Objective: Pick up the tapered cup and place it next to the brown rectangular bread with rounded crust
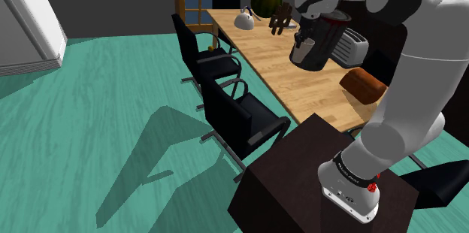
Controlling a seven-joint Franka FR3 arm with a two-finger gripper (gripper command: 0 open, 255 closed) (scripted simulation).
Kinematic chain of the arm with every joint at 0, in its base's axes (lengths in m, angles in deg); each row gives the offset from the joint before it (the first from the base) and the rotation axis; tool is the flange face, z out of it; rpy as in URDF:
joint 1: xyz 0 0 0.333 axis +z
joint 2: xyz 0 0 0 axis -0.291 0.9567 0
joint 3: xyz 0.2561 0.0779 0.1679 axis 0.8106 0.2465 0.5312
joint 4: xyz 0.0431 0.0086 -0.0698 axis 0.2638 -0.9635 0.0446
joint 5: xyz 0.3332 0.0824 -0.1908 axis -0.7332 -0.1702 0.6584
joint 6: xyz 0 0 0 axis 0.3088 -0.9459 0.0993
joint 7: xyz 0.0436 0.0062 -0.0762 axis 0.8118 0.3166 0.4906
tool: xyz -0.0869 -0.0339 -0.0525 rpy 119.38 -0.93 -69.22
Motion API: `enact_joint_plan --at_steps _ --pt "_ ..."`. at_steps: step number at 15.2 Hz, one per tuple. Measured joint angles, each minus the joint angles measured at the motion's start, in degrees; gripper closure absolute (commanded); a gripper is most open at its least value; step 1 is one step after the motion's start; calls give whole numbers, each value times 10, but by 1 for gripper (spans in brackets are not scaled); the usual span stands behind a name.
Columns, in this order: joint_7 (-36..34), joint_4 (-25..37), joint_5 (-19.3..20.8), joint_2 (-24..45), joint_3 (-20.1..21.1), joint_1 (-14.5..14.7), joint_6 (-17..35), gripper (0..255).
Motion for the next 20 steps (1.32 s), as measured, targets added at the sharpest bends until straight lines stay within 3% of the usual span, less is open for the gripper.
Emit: enact_joint_plan --at_steps 5,16,20 --pt "-1 15 5 -15 -3 2 -29 255" --pt "93 -122 30 -114 -48 -50 22 255" --pt "143 -144 31 -131 -68 -80 33 255"
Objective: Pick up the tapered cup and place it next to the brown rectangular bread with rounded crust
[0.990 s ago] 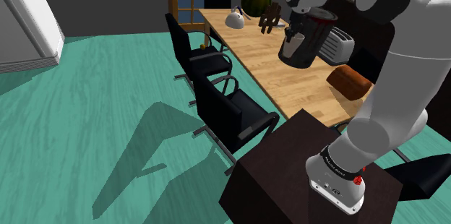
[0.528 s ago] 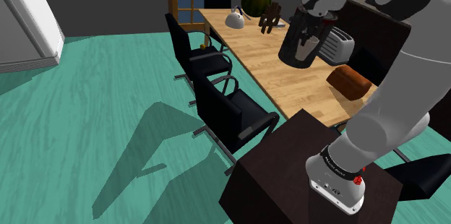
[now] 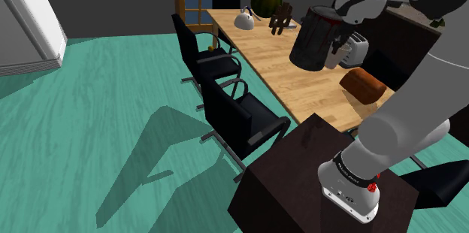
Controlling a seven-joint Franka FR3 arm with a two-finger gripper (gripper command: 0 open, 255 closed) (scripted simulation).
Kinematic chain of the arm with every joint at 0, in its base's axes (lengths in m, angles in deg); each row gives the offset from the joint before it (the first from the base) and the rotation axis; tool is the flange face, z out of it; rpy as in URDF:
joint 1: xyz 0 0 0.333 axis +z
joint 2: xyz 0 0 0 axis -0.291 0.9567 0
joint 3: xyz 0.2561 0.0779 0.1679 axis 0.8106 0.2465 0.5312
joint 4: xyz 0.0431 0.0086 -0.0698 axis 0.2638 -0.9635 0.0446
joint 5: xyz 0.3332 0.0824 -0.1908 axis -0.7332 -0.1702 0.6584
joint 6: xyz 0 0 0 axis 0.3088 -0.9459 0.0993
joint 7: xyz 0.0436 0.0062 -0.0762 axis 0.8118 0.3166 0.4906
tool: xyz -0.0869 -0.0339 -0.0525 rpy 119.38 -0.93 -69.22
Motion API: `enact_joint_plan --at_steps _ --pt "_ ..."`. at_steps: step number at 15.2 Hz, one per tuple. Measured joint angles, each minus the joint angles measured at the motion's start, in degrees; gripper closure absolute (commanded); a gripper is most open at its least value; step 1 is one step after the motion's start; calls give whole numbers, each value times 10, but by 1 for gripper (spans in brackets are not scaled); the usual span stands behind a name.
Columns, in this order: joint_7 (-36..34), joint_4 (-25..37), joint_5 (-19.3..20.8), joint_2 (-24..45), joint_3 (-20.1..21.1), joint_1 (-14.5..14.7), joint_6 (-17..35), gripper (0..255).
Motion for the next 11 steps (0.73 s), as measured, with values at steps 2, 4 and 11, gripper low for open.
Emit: enact_joint_plan --at_steps 2,4,11 --pt "22 -15 2 -10 -10 -13 7 255" --pt "46 -22 3 -19 -20 -26 9 255" --pt "145 -41 -9 -25 -58 -81 26 255"
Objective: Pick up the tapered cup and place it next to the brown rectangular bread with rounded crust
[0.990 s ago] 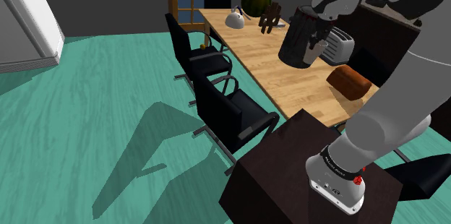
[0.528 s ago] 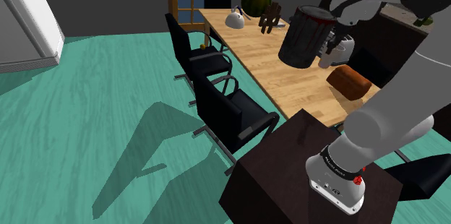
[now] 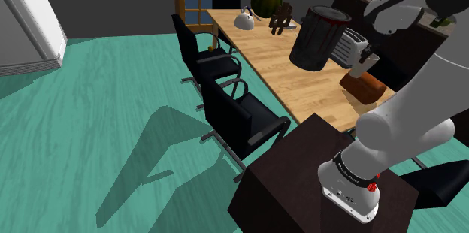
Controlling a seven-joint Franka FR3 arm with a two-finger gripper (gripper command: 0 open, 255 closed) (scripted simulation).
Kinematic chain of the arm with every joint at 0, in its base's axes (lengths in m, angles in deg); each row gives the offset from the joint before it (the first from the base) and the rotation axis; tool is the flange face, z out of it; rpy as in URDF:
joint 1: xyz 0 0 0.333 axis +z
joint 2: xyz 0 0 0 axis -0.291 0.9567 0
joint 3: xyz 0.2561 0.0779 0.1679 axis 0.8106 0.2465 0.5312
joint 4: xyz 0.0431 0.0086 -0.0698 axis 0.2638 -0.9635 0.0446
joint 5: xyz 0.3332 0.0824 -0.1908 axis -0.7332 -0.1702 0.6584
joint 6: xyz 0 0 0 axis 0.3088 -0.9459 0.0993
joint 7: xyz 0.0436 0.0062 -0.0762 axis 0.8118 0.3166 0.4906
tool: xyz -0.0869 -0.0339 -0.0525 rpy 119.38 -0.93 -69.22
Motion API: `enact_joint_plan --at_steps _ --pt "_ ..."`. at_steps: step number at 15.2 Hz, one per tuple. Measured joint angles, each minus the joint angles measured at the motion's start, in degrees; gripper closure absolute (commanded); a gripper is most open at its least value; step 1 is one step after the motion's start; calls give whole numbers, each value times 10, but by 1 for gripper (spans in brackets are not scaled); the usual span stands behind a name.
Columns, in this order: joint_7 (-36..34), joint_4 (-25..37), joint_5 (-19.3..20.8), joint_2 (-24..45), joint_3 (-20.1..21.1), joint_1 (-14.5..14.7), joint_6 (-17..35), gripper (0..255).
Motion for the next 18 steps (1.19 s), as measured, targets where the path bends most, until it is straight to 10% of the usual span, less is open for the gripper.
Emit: enact_joint_plan --at_steps 18 --pt "201 28 -92 81 -35 -117 40 255"
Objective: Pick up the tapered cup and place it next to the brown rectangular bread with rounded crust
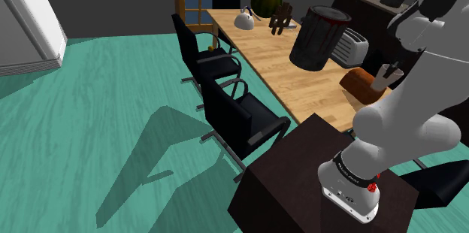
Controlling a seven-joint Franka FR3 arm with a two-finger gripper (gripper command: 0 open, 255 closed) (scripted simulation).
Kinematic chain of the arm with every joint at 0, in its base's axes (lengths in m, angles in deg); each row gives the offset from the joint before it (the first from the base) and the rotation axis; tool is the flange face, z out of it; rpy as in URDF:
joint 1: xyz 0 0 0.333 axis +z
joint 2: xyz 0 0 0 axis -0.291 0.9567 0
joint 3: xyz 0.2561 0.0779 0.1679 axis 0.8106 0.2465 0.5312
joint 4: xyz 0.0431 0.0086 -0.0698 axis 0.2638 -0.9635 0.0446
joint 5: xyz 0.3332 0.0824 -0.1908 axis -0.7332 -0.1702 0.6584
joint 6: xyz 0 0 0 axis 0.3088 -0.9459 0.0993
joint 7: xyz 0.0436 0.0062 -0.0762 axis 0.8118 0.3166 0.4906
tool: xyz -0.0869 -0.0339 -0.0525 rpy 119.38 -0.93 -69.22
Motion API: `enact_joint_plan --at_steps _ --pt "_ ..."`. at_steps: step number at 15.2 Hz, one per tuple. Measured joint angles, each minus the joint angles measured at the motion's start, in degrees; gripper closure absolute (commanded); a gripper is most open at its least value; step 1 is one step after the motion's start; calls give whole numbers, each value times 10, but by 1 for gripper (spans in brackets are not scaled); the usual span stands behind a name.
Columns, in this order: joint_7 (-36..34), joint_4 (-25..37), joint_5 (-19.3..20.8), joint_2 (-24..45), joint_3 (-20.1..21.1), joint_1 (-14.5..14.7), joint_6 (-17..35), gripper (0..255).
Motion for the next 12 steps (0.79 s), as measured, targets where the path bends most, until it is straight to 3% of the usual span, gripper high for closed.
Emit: enact_joint_plan --at_steps 12 --pt "34 -22 -55 63 29 -24 74 255"
